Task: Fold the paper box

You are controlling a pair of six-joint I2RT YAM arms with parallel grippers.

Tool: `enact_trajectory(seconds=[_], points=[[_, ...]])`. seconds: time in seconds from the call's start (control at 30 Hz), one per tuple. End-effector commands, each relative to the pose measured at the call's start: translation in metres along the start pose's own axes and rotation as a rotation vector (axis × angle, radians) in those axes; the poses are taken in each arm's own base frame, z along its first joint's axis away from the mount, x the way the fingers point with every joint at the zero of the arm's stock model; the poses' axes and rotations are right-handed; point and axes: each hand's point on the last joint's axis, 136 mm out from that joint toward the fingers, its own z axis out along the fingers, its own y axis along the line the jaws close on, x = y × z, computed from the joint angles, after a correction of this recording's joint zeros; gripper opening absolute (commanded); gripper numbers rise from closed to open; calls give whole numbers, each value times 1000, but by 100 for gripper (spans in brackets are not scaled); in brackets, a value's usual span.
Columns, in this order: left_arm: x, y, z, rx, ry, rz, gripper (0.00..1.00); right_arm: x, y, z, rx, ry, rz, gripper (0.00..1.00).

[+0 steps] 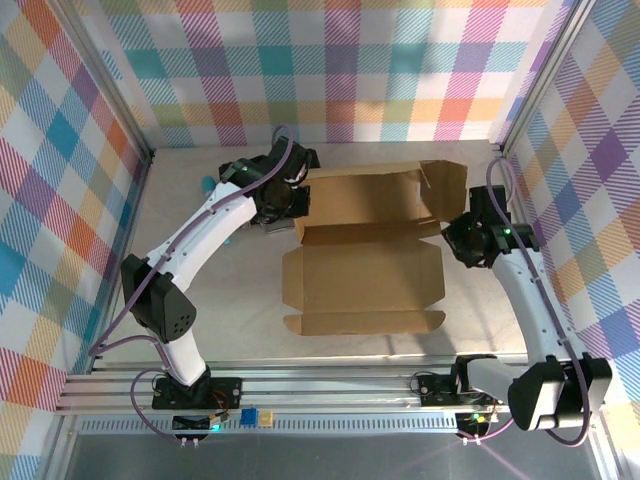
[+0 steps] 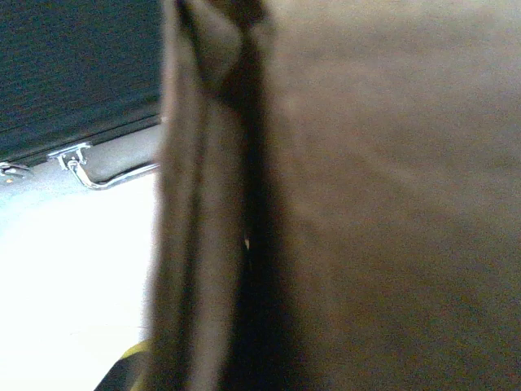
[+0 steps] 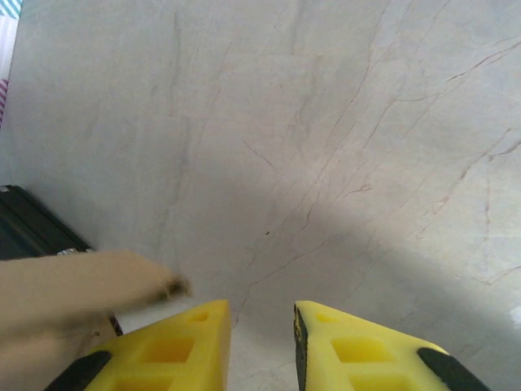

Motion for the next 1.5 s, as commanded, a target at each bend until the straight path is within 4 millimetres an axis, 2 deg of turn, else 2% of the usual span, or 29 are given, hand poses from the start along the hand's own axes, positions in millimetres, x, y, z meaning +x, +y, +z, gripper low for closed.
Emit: enact_trajectory(seconds=[0.0,0.17,0.37,0.7,0.8,0.87,0.93,1.0,1.1,1.2,1.33,1.47], points=[[-7,-2,-7,12,-7,-31,0,4,18,3,-81,41,23,29],[-7,-3,-2,12,-3,-51,0,8,42,-6,-134,63,3,29],[-11,-6,4,14,-3,-69,0,24,55,-10,-169,106,0,28],[-18,-12,4,34,-13,-75,0,40,72,7,-154,163,-63,24],[-18,-11,2,30,-16,-74,0,38,69,9,-122,158,-72,24],[-16,-10,1,24,-13,-71,0,30,76,0,-157,112,-97,24],[-15,-8,0,17,-9,-67,0,18,89,-17,-216,45,-139,27],[-15,-7,-1,17,-8,-66,0,8,94,-28,-236,9,-183,35],[-14,-5,-3,23,4,-68,0,-5,81,-30,-219,20,-181,50],[-14,-5,-4,27,18,-60,0,-8,73,-28,-276,52,-189,61],[-12,-3,-5,30,30,-61,0,2,71,-22,-298,111,-254,64],[-11,-4,-6,37,38,-61,0,7,70,-14,-311,134,-309,60]])
